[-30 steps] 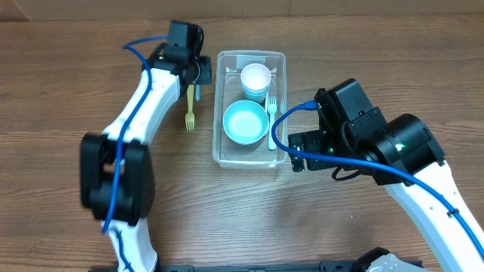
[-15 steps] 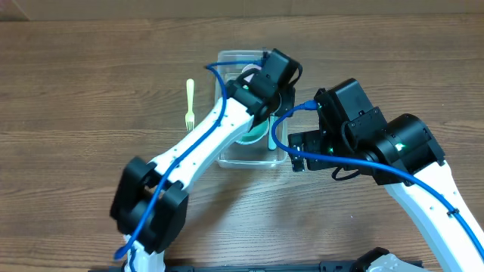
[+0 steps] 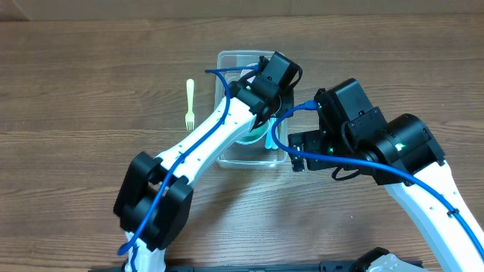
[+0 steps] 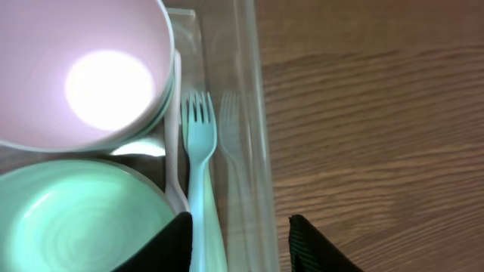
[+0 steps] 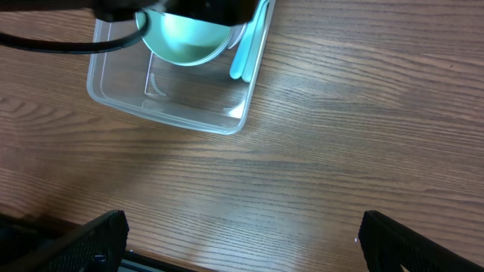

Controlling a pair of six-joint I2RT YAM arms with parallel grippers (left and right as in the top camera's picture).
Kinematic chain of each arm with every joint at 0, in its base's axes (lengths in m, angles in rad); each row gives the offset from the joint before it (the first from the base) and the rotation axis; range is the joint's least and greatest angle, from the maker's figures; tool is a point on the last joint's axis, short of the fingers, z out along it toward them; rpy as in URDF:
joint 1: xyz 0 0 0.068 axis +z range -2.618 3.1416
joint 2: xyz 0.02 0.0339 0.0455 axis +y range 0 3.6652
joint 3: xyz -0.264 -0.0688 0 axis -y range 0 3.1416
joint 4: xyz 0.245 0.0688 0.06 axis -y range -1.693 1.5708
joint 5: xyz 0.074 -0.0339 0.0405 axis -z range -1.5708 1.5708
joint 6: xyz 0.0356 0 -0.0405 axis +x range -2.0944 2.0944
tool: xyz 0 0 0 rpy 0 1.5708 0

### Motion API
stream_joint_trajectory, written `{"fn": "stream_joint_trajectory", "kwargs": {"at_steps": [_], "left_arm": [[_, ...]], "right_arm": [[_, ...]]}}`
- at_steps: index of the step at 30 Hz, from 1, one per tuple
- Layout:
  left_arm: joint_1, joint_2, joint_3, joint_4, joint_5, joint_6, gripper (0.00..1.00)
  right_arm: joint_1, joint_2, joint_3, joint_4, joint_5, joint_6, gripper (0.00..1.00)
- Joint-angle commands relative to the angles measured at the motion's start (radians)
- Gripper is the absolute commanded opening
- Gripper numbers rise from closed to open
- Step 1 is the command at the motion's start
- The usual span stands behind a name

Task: Pack container
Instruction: 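Move the left gripper back to the yellow fork and grasp it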

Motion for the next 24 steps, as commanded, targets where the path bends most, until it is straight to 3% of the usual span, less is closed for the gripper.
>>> {"fn": "stream_joint_trajectory", "kwargs": {"at_steps": [1, 4, 10, 13, 18, 21, 24], "left_arm": [[-0.002, -0.192, 0.006, -0.034, -0.097, 0.079, 0.34], [0.010, -0.336, 0.006, -0.147, -0.219, 0.089, 0.44], [0.262, -0.449, -0.013, -0.375, -0.235, 0.108, 0.39], [0.350, -0.449, -0.116, -0.309, -0.238, 0.131, 0.43], [0.410, -0.447, -0.425, -0.006, -0.176, 0.216, 0.57], [0.463, -0.421, -0.544, 0.123, -0.131, 0.257, 0.59], [0.490, -0.342, -0.555, 0.160, -0.072, 0.288, 0.57]], "right_arm": [[0.002, -0.010, -0.002, 0.005, 0.002, -0.004, 1.00], [0.002, -0.010, -0.002, 0.005, 0.002, -0.004, 1.00], [0.002, -0.010, -0.002, 0.005, 0.002, -0.004, 1.00], [0.002, -0.010, -0.002, 0.005, 0.002, -0.004, 1.00], [0.002, -0.010, -0.002, 0.005, 0.002, -0.004, 1.00], [0.002, -0.010, -0.002, 0.005, 0.002, -0.004, 1.00], [0.002, -0.010, -0.002, 0.005, 0.002, -0.004, 1.00]]}}
